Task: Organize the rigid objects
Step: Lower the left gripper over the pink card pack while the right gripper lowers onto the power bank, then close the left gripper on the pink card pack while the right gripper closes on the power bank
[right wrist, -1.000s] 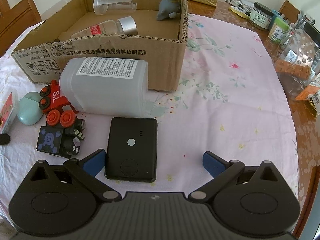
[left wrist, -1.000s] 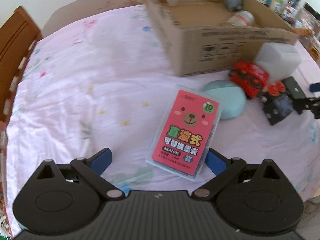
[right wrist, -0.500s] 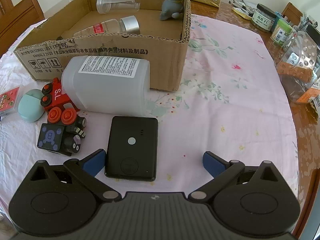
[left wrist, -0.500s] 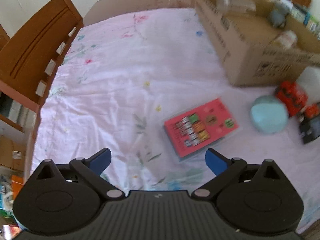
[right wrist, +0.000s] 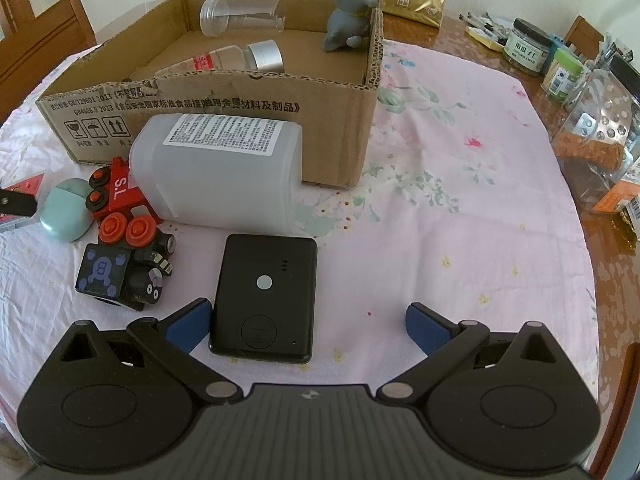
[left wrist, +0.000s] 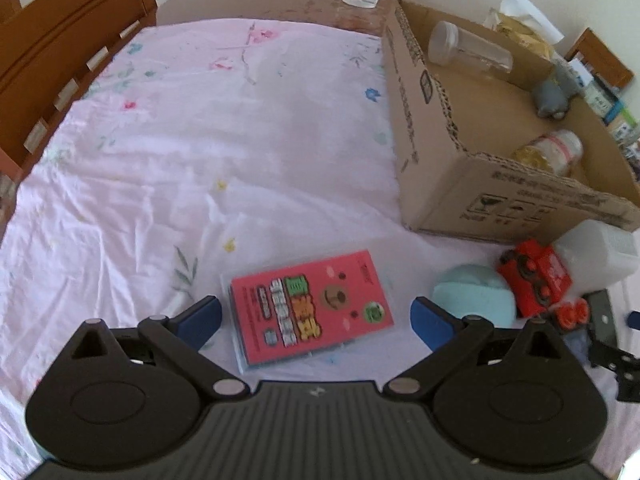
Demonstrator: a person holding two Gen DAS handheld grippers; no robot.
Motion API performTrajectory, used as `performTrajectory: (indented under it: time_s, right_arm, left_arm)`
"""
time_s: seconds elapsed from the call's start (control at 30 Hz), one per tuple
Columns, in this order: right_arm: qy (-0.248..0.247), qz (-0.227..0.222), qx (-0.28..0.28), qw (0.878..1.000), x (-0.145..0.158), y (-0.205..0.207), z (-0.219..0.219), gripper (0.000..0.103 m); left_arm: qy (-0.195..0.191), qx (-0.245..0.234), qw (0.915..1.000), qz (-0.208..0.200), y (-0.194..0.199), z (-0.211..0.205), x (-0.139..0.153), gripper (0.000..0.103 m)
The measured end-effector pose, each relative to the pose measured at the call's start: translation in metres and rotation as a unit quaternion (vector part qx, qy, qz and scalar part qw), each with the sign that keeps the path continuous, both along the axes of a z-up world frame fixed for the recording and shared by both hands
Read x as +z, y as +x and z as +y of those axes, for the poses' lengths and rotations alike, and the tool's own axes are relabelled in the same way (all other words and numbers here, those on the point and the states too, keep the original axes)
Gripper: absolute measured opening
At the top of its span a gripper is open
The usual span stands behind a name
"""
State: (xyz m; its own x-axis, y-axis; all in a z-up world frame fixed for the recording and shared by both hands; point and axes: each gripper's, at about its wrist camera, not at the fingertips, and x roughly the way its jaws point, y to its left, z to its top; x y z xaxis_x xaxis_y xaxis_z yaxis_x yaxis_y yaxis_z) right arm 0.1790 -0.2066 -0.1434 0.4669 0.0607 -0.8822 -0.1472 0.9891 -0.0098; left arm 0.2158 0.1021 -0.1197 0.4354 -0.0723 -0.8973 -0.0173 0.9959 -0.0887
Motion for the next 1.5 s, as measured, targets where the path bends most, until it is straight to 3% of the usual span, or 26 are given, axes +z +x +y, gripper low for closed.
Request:
performTrajectory:
  time_s: [0.3, 0.47, 0.63, 0.87, 1.3, 1.5]
  right_arm:
    - [-0.002, 0.006, -0.004, 1.0, 0.001, 0.0, -0.009, 0.103]
    - [-0.007, 0.003, 0.013, 1.0, 0.002, -0.001, 0.001, 0.103]
    - [0.003, -0.009, 0.048, 0.999, 0.008, 0.0, 0.012, 0.082]
    - [0.0, -0.018, 0.06, 0.998, 0.012, 0.002, 0.015, 0.058]
    - [-0.004, -0.016, 0.057, 0.998, 0.012, 0.004, 0.017, 0.059]
    - [-0.013, -0.018, 0.064, 0.998, 0.015, 0.002, 0.02, 0.057]
  left_arm:
    - [0.05, -0.01, 0.9987, -0.001, -0.003, -0.001, -0.003, 0.101]
    - [0.049, -0.005, 0.9988, -0.002, -0.004, -0.001, -0.003, 0.101]
    - [0.049, -0.004, 0.9988, -0.004, -0.004, -0.003, -0.003, 0.101]
    - [0.045, -0.019, 0.9987, -0.014, -0.006, -0.005, -0.001, 0.092]
    - [0.045, -0.019, 0.9986, -0.017, -0.002, -0.007, -0.001, 0.091]
    - [0.037, -0.041, 0.9983, -0.016, -0.004, -0.007, 0.0, 0.091]
